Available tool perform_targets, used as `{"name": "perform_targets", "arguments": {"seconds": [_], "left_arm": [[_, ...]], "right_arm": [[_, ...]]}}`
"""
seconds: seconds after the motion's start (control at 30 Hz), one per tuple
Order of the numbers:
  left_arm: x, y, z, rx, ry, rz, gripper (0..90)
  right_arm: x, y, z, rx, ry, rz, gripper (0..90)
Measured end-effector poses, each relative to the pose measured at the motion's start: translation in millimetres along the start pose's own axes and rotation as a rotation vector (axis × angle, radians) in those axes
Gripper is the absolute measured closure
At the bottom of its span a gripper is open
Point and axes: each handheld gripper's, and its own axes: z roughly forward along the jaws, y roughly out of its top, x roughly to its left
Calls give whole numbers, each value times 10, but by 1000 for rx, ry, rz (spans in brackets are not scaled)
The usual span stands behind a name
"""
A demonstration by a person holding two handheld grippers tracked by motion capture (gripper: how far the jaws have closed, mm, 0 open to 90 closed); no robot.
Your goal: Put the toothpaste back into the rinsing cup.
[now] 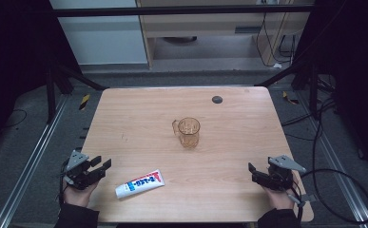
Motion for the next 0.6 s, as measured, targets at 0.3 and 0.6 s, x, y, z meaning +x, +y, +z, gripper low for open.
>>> {"name": "perform_targets", "arguments": {"seconds": [0.3, 0.6], "left_arm": [[-146, 32, -76, 57, -78, 60, 743], [-251, -22, 31, 212, -124, 127, 886]], "right_arm": [[119, -17, -45, 18, -3, -39, 225], [193, -13, -56, 12, -10, -72, 223]]}}
